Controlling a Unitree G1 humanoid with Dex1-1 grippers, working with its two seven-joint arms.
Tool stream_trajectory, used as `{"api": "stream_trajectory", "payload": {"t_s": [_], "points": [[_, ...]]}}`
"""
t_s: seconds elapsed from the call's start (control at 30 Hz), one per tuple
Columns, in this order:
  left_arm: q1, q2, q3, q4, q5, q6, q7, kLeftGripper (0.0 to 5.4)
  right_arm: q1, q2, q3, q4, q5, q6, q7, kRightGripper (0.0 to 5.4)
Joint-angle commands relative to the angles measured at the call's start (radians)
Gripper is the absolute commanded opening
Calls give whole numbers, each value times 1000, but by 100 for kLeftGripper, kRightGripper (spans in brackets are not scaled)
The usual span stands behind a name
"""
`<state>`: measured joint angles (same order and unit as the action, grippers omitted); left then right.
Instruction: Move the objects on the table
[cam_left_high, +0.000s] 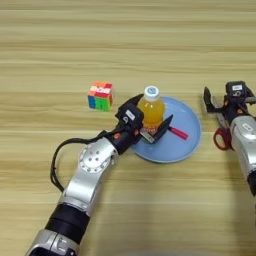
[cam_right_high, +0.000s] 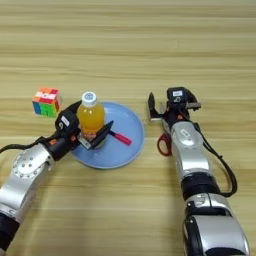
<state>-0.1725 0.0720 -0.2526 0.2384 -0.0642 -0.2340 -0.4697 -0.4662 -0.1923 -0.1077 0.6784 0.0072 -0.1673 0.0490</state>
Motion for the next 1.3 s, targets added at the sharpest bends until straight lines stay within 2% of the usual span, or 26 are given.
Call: {"api": "stream_trajectory", "payload": {"t_s": [0.03,0.37,0.73,0.83,0.97,1.17,1.3], "points": [[-12,-4,15,5,9,-12,17,540,-13,2,3,-13,-3,8,-5,540],[-7,-29,45,-59,-59,-71,-9,540,-13,3,2,-13,-6,9,-4,540],[34,-24,21,-168,-172,-88,-121,540,-12,4,3,-10,-7,7,-4,540],[39,-25,31,-199,-205,-90,-135,540,-13,4,3,-10,-7,8,-4,540],[24,-38,87,-230,-263,-100,-112,540,-13,4,4,-9,-8,8,-4,540],[-51,-46,245,-195,-285,-140,5,540,-14,5,4,-7,-9,6,-6,540],[-81,-40,304,-174,-287,-150,41,540,-13,6,5,-7,-9,6,-6,540]]}}
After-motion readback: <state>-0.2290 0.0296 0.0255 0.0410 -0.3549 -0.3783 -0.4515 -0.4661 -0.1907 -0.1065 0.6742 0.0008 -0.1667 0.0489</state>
